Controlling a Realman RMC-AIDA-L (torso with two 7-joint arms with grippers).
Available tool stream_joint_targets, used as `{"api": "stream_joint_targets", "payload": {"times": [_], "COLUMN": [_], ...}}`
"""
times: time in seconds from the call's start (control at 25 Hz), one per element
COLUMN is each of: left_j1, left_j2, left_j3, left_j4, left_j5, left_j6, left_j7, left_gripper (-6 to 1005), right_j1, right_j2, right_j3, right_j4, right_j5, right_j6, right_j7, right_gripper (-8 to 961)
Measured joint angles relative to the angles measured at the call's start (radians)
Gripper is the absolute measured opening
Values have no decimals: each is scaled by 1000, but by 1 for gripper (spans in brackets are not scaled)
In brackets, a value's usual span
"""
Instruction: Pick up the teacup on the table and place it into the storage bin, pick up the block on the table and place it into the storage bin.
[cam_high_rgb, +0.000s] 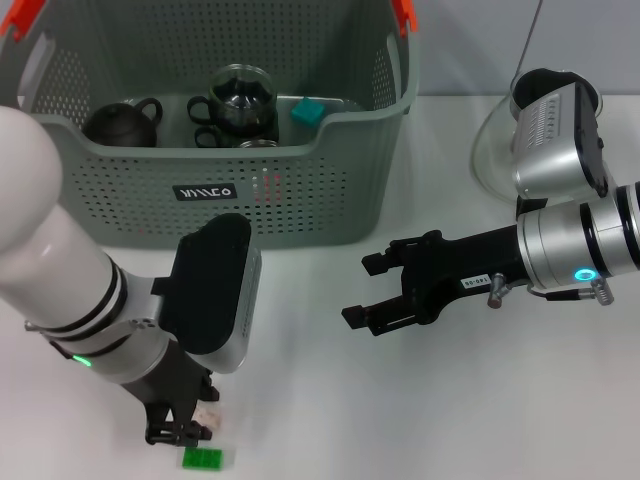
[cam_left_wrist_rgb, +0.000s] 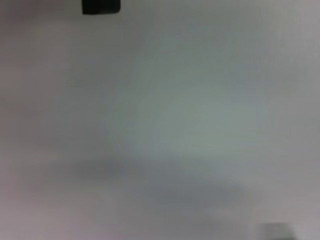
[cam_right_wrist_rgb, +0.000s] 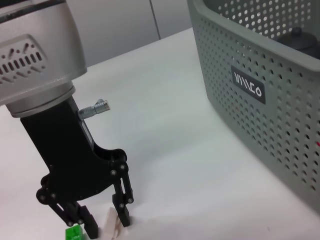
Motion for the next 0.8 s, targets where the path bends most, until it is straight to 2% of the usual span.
{"api": "stream_joint_targets", "payload": {"times": [0.32,0.6,0.8], "left_j1": [-2,11,20], "left_j2": [0,-2,-1], "left_j3": [-1,-14,-114], "left_j4": [1,59,125], "left_j5": [-1,-20,-137], "left_j6": [-4,0,27], "left_j7": [-3,-14,-57], "left_gripper": [242,181,165], "right_j1": [1,1,1], "right_j2": [0,-1,-1], "right_j3": [1,1,1], "right_j4": [0,0,0], "right_j5": [0,0,-2], "right_j6": [0,0,2], "right_j7": [0,0,0], "right_gripper": [883,883,883]}}
